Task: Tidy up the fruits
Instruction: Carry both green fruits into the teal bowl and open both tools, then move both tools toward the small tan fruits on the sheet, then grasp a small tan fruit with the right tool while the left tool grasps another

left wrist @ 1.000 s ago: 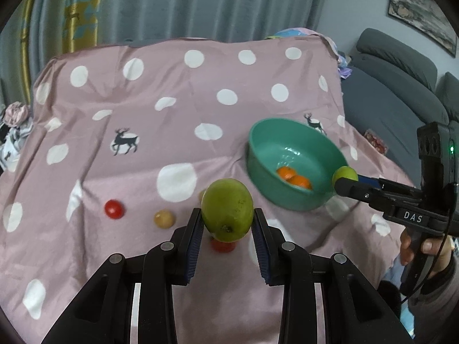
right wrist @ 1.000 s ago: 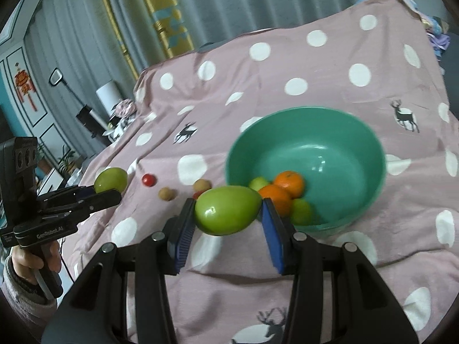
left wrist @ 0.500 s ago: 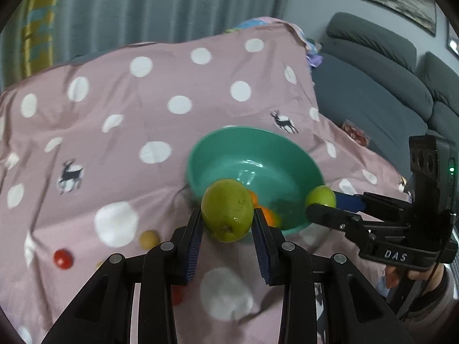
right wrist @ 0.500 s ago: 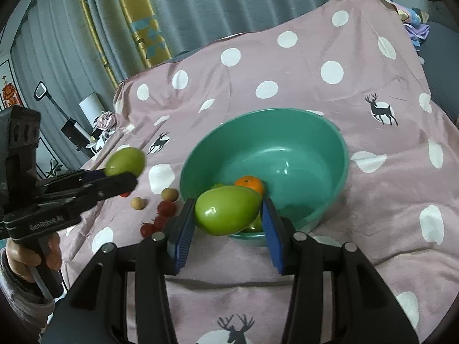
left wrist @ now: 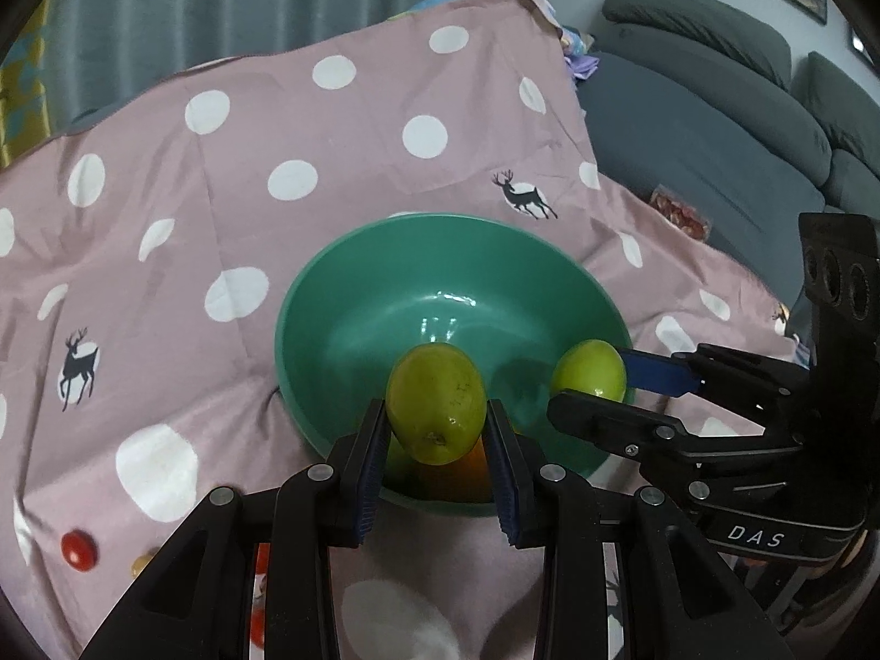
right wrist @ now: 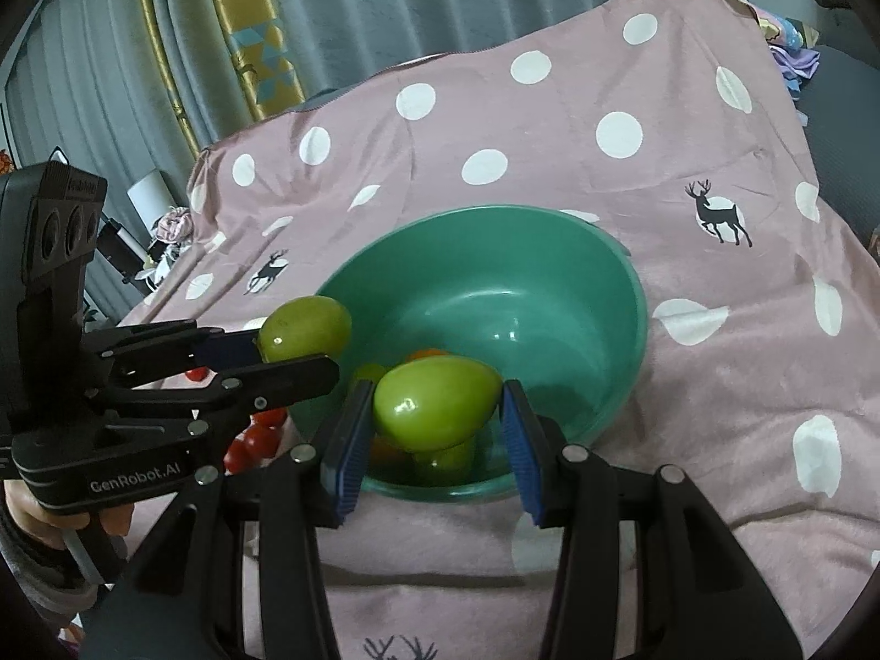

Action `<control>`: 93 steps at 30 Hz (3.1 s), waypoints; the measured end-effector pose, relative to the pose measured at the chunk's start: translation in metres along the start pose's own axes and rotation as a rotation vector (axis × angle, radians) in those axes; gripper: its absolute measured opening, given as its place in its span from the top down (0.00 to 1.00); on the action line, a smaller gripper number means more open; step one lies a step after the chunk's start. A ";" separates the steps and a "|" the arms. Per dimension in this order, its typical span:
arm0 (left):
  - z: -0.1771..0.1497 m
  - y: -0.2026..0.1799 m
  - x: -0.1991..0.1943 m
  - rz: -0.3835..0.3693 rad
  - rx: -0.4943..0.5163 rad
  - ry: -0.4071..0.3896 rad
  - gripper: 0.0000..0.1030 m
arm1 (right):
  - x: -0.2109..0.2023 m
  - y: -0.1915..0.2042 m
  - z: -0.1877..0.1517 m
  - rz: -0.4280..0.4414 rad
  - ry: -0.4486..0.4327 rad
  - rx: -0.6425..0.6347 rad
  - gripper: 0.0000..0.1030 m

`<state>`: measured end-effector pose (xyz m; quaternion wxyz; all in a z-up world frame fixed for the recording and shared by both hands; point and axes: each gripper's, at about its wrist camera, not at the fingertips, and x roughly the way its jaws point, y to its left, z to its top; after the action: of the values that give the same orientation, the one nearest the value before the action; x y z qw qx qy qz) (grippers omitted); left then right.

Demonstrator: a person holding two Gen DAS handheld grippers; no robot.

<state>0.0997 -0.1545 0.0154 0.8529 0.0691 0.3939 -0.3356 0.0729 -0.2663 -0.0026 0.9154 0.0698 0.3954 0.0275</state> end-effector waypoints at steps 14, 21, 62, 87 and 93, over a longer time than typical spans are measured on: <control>-0.004 0.007 -0.010 0.037 -0.037 -0.012 0.36 | -0.004 -0.006 -0.003 0.011 0.005 0.058 0.49; -0.029 0.037 -0.063 0.095 -0.105 -0.074 0.24 | -0.024 0.007 -0.011 0.068 -0.027 0.033 0.47; -0.144 0.120 -0.087 0.216 -0.344 0.024 0.24 | 0.050 0.152 -0.015 0.165 0.209 -0.339 0.47; -0.110 0.148 -0.039 0.178 -0.282 0.081 0.24 | 0.162 0.180 0.015 -0.026 0.376 -0.536 0.63; -0.104 0.152 -0.033 0.158 -0.293 0.115 0.24 | 0.173 0.182 0.012 -0.051 0.456 -0.618 0.74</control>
<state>0.1146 0.0186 -0.0535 0.8537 -0.0063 0.4799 -0.2020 0.2010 -0.0692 -0.0913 0.7822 -0.2273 0.5637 0.1373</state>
